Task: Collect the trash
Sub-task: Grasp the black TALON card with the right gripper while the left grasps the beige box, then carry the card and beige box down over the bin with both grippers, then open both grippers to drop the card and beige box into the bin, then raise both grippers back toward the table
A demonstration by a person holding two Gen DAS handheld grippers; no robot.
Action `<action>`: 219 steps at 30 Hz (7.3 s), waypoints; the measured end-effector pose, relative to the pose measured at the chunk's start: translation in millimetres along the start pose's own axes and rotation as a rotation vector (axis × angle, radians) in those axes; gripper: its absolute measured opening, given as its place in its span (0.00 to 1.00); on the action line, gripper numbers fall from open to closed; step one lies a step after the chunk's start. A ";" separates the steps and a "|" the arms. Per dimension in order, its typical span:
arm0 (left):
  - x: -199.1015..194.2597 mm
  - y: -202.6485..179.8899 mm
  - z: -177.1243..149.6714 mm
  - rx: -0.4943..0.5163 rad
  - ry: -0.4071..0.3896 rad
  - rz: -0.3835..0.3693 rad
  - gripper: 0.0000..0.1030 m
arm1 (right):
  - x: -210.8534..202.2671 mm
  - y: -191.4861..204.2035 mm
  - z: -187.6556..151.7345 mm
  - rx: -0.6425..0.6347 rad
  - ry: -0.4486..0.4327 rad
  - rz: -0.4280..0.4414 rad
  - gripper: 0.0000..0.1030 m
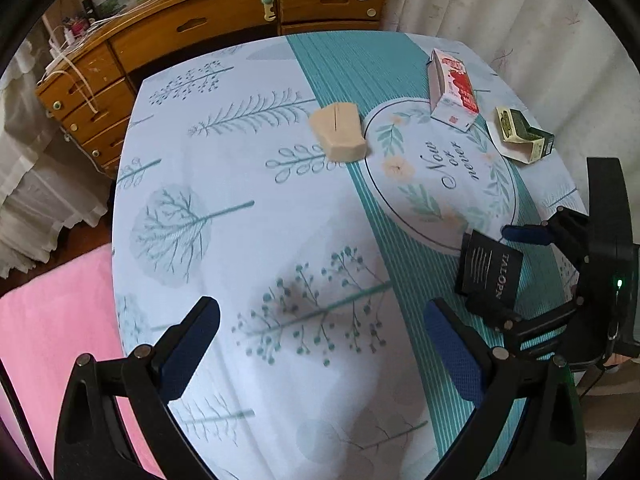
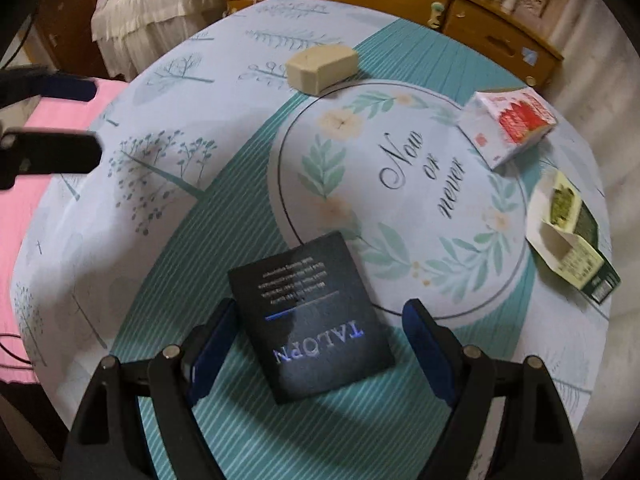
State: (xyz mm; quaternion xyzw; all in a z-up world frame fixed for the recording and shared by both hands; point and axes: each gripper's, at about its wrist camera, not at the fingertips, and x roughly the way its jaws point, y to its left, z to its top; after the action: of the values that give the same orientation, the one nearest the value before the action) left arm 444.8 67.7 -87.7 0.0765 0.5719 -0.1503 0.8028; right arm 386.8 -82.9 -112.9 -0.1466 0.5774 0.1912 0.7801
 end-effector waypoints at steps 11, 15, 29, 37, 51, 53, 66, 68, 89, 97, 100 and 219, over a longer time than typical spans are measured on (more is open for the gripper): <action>18.4 -2.0 67.2 0.036 -0.007 -0.032 0.98 | 1.2 -17.1 16.7 0.116 0.026 -0.011 0.58; 34.1 -6.4 93.5 0.039 -0.004 -0.025 0.98 | 0.9 -30.4 20.4 0.256 0.007 -0.001 0.58; 106.3 -4.3 145.9 -0.082 0.085 -0.007 0.71 | -22.5 -40.3 11.6 0.531 -0.085 -0.024 0.58; 112.6 -11.9 145.8 -0.065 0.076 0.025 0.43 | -33.6 -35.8 1.7 0.554 -0.108 -0.018 0.58; 38.7 -29.2 83.5 -0.063 -0.020 0.030 0.43 | -57.7 -33.9 -16.4 0.568 -0.160 -0.008 0.58; 19.0 -33.1 66.7 -0.068 -0.035 0.027 0.43 | -68.7 -28.3 -25.2 0.569 -0.176 -0.001 0.58; -117.3 -97.6 -102.5 -0.195 -0.127 0.056 0.43 | -166.4 13.7 -122.9 0.450 -0.298 0.078 0.58; -134.7 -112.1 -129.4 -0.209 -0.149 0.069 0.43 | -182.5 21.7 -146.9 0.424 -0.316 0.097 0.58; -180.0 -224.3 -314.9 -0.171 -0.061 0.070 0.43 | -225.6 93.5 -321.9 0.364 -0.233 0.214 0.58; -117.0 -214.6 -349.3 -0.150 0.021 0.038 0.43 | -171.7 108.0 -350.7 0.441 -0.133 0.166 0.58; -80.9 -210.3 -362.7 -0.137 0.045 0.039 0.43 | -136.0 109.8 -363.4 0.498 -0.092 0.132 0.58; -301.6 -122.2 -262.5 -0.059 -0.454 0.104 0.93 | -333.5 136.5 -269.9 0.655 -0.503 -0.090 0.86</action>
State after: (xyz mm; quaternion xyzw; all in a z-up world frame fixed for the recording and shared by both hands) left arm 78.8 76.2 114.6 0.0467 0.3759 -0.1054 0.9194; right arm 8.1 -126.6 126.8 0.1356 0.3922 -0.0070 0.9098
